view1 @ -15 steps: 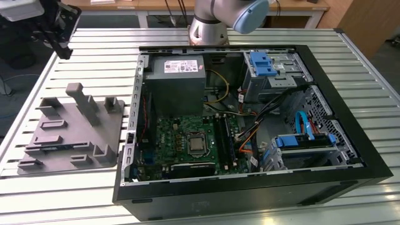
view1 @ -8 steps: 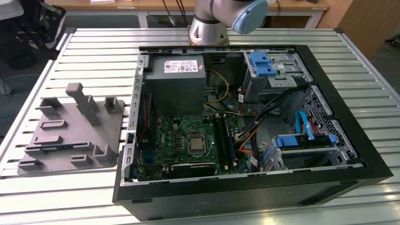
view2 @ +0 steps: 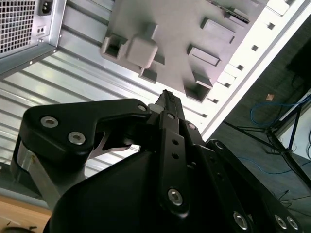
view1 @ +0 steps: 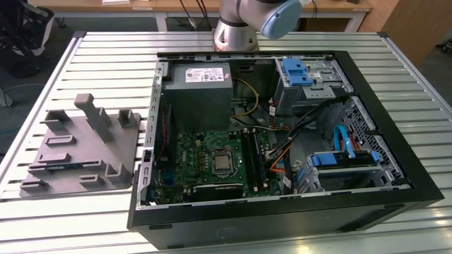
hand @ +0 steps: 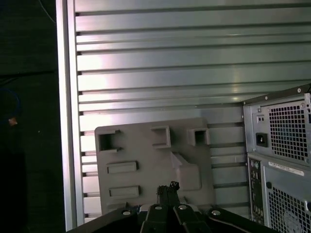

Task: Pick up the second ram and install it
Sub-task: 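Reach for the second ram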

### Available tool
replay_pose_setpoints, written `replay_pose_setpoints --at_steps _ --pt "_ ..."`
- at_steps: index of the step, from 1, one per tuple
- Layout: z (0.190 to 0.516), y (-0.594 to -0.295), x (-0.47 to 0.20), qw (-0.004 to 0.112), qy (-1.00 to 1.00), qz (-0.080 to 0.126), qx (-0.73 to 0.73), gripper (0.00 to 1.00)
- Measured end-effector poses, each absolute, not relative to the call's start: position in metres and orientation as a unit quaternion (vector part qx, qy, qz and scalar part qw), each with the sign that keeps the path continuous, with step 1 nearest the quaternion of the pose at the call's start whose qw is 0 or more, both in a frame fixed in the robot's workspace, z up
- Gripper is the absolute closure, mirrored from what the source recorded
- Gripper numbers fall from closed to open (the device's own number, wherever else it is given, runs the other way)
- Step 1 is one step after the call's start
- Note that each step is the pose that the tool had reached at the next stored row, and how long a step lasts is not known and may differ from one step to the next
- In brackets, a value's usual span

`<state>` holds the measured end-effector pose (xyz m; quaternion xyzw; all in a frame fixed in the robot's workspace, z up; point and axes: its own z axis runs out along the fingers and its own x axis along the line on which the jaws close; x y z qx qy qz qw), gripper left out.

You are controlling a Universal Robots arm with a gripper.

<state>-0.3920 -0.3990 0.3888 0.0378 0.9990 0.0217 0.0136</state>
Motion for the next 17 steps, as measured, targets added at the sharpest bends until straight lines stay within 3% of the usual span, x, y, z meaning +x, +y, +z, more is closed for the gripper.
replay_pose_setpoints --at_steps 17 --pt "0.379 -0.399 -0.412 0.014 0.999 0.022 0.038 0.90"
